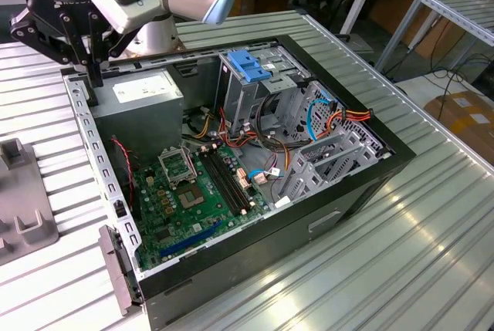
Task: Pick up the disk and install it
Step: 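Reach for the disk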
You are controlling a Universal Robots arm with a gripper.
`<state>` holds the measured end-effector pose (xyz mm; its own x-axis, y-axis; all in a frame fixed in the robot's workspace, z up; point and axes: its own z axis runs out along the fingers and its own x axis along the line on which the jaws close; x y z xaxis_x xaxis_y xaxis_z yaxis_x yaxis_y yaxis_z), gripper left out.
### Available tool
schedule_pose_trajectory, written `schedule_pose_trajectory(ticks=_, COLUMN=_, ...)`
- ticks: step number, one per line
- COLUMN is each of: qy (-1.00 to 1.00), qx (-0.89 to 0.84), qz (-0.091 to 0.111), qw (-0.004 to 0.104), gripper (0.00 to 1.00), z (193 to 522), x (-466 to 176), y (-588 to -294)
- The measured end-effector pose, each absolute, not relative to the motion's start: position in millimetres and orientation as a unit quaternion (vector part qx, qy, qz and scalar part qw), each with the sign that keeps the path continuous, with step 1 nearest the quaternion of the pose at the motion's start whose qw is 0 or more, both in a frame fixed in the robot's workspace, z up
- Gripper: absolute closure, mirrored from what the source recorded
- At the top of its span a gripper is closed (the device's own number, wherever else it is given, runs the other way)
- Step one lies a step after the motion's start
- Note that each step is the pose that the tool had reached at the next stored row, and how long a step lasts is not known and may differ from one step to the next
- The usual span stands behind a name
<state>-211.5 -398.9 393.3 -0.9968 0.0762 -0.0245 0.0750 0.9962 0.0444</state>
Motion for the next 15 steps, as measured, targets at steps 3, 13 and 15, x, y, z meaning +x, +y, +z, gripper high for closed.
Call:
schedule_pose_trajectory(ticks=3, qy=0.999, qx=0.038, qz=0.022, qw=0.013, gripper=0.90, z=393.3, x=-212.5, y=-398.9)
schedule_pose_trajectory(ticks=13, qy=0.999, qx=0.038, qz=0.022, qw=0.013, gripper=0.90, z=393.3, x=-216.5, y=-399.0)
schedule_pose_trajectory(ticks=15, qy=0.999, qx=0.038, qz=0.022, qw=0.013, gripper=0.90, z=393.3, x=-217.5, y=-398.9)
